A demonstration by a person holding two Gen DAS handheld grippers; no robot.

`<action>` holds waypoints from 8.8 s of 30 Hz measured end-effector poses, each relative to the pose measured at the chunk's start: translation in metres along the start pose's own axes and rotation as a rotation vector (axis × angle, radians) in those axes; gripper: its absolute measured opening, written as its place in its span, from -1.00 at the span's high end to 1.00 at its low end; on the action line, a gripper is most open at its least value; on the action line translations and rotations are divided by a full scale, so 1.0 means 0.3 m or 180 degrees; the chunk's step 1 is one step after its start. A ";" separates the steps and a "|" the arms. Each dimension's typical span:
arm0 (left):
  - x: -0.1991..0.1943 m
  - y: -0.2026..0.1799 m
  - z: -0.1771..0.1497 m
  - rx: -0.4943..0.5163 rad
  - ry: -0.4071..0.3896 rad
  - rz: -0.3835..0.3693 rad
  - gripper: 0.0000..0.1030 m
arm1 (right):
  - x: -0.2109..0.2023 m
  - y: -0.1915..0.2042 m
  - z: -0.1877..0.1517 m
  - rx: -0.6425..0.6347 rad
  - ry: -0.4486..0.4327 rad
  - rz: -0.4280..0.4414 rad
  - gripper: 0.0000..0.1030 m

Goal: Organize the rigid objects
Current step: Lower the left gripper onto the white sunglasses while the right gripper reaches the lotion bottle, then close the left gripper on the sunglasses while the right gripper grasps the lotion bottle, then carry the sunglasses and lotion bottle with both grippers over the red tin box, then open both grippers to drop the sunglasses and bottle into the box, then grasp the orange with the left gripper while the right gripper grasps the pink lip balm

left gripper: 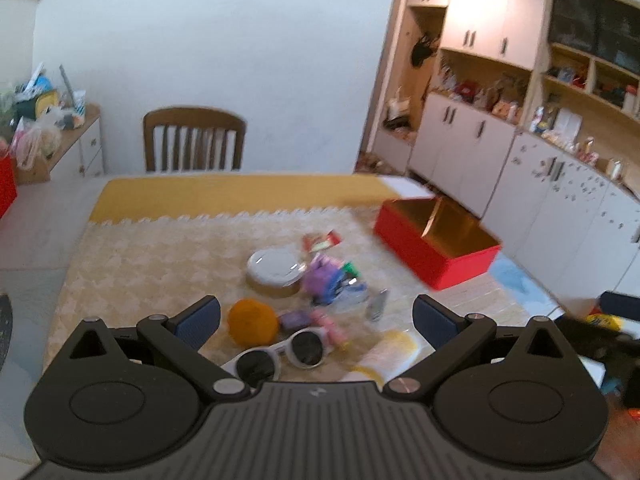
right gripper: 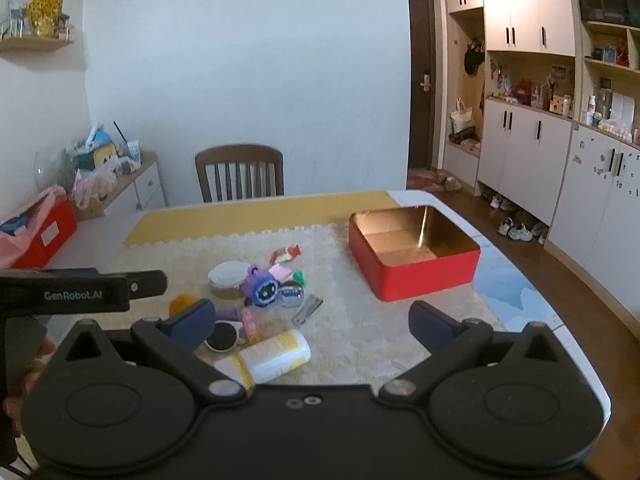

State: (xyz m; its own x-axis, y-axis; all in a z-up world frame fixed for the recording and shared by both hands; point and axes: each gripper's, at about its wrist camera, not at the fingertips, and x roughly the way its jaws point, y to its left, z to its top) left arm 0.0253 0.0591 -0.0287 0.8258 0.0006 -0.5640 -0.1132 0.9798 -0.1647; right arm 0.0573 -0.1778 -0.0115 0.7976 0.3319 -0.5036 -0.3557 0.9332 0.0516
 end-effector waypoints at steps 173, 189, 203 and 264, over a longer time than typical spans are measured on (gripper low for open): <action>1.374 -0.783 0.405 0.0305 0.1112 0.0862 -0.16 | 1.093 -0.800 0.375 -0.0131 0.1640 0.0740 -0.09; 1.154 -0.761 0.446 0.0032 0.0826 0.0708 -0.30 | 0.927 -0.821 0.414 -0.0077 0.1392 0.0786 -0.27; 0.810 -0.647 0.404 -0.0093 0.0501 0.0508 -0.51 | 0.733 -0.693 0.423 -0.0300 0.1070 0.0894 -0.70; 0.568 0.171 -0.016 -0.0380 0.0794 0.0463 -0.34 | 0.830 0.211 -0.022 -0.0907 0.1535 0.0933 0.33</action>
State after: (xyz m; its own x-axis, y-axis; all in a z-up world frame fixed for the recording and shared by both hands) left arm 0.1576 0.1086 -0.1370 0.6369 0.0755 -0.7673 -0.2965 0.9426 -0.1534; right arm 0.2302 -0.0369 -0.1394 0.3617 0.4067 -0.8389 -0.6950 0.7174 0.0482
